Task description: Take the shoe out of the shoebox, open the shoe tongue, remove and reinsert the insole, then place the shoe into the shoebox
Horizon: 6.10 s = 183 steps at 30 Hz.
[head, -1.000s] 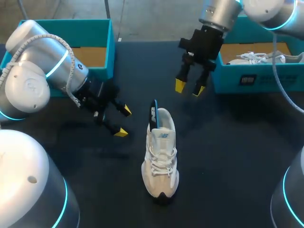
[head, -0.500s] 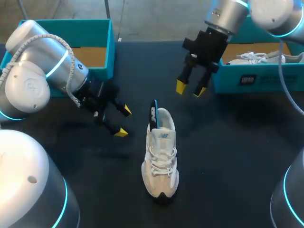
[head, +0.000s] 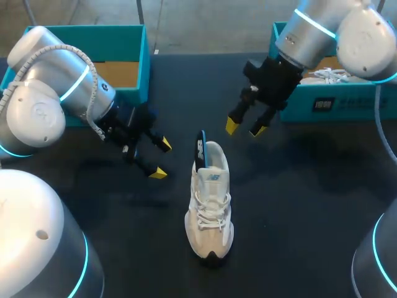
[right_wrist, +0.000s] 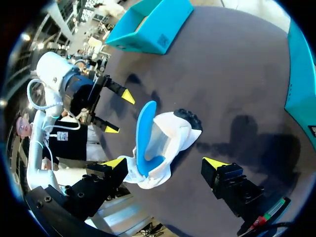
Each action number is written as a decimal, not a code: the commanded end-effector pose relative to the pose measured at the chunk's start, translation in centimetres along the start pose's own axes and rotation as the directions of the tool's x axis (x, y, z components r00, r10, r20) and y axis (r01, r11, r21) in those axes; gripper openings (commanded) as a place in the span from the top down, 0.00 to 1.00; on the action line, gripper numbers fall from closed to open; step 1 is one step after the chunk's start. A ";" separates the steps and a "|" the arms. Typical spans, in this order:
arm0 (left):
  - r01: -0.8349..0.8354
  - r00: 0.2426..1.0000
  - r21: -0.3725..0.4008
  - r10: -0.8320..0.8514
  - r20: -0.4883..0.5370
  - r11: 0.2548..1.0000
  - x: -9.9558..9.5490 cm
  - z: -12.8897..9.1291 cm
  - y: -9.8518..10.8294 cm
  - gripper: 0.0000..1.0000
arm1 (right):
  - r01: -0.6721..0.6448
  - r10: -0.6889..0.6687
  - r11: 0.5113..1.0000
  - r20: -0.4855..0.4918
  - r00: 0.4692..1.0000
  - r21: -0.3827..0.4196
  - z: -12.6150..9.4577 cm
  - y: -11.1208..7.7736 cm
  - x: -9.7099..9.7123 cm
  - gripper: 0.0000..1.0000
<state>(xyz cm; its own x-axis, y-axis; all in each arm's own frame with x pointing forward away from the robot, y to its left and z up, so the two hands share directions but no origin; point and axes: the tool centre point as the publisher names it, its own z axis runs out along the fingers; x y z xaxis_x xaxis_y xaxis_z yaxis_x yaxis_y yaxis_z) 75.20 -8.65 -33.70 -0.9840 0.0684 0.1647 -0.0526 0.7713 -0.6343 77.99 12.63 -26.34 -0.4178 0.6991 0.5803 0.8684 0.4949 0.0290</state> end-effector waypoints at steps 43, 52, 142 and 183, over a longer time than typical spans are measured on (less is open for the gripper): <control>0.000 1.000 -0.002 0.000 0.001 1.000 0.0 0.0 0.0 0.00 | -0.118 0.181 0.919 0.136 0.974 -0.376 8.4 0.7 3.0 0.00; 0.000 1.000 -0.002 0.000 0.001 1.000 0.0 0.0 0.0 0.00 | -0.128 0.179 0.924 0.110 0.978 -0.361 10.0 1.1 3.2 0.23; 0.000 1.000 -0.002 0.000 0.001 1.000 0.0 0.0 0.0 0.00 | 0.044 -0.088 0.900 -0.082 0.993 -0.434 6.8 3.1 1.9 0.52; 0.000 1.000 -0.002 0.000 0.001 1.000 0.0 0.0 0.0 0.00 | -0.097 0.100 0.862 -0.020 0.995 -0.498 6.7 0.2 2.4 0.43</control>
<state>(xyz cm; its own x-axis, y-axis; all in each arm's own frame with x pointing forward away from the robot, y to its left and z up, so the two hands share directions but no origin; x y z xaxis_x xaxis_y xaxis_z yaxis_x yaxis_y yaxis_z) 75.20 -8.65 -33.70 -0.9840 0.0684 0.1647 -0.0526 0.7713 -0.6343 75.70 17.38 -30.04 -0.3303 0.7283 0.6004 0.9221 0.1133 0.3699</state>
